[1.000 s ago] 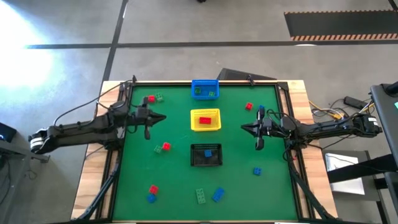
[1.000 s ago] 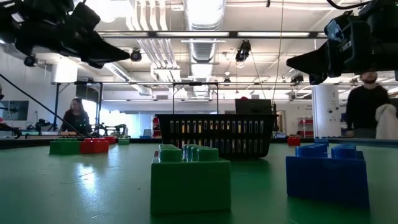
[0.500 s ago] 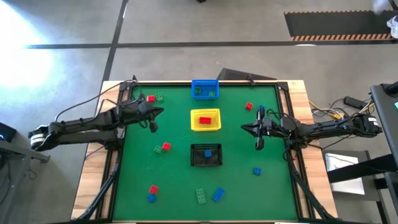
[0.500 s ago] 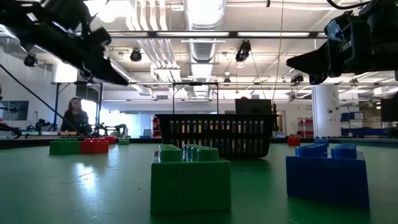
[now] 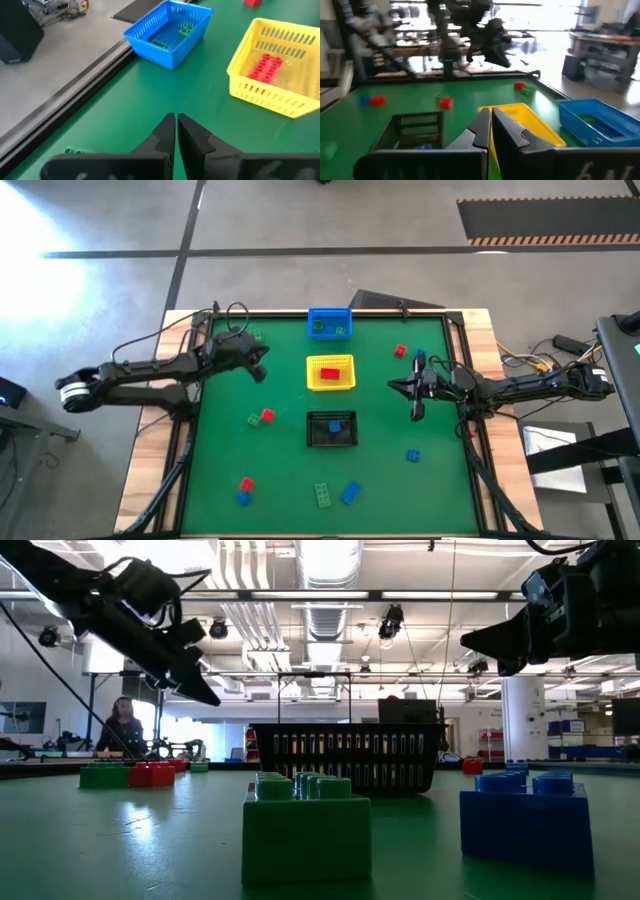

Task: Sort & place blocks by color
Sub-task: Put the green game piece into the blue bin

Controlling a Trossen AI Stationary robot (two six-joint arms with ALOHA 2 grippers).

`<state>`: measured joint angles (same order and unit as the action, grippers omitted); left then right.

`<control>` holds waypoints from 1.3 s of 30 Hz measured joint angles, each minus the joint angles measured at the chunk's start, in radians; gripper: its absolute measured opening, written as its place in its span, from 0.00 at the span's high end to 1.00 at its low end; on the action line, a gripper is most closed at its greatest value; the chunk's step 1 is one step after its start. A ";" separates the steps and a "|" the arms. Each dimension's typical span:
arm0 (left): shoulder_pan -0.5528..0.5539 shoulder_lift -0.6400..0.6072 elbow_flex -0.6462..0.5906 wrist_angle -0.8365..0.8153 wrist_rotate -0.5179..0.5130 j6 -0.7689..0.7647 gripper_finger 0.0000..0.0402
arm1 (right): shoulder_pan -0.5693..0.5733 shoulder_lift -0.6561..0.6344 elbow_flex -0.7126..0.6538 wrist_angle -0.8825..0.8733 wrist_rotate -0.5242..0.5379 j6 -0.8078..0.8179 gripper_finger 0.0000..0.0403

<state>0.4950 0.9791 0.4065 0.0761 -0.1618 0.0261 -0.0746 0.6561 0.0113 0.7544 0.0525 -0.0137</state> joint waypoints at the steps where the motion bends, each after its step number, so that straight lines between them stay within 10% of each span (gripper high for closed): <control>1: 0.008 0.013 0.011 -0.009 0.000 -0.006 0.99 | 0.000 0.000 0.000 0.000 0.056 0.025 0.98; 9: 0.072 0.130 0.112 -0.097 0.007 -0.023 0.99 | -0.003 0.000 0.000 -0.001 0.414 0.108 0.98; 18: 0.124 0.271 0.242 -0.211 -0.032 -0.048 0.93 | -0.002 0.000 0.000 -0.001 0.419 0.108 0.98; 39: 0.331 0.606 0.532 -0.545 -0.058 -0.263 0.38 | -0.002 0.000 0.000 -0.002 0.420 0.108 0.98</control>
<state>0.8257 1.5847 0.9382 -0.4693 -0.2200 -0.2370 -0.0769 0.6559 0.0113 0.7525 0.4721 0.0940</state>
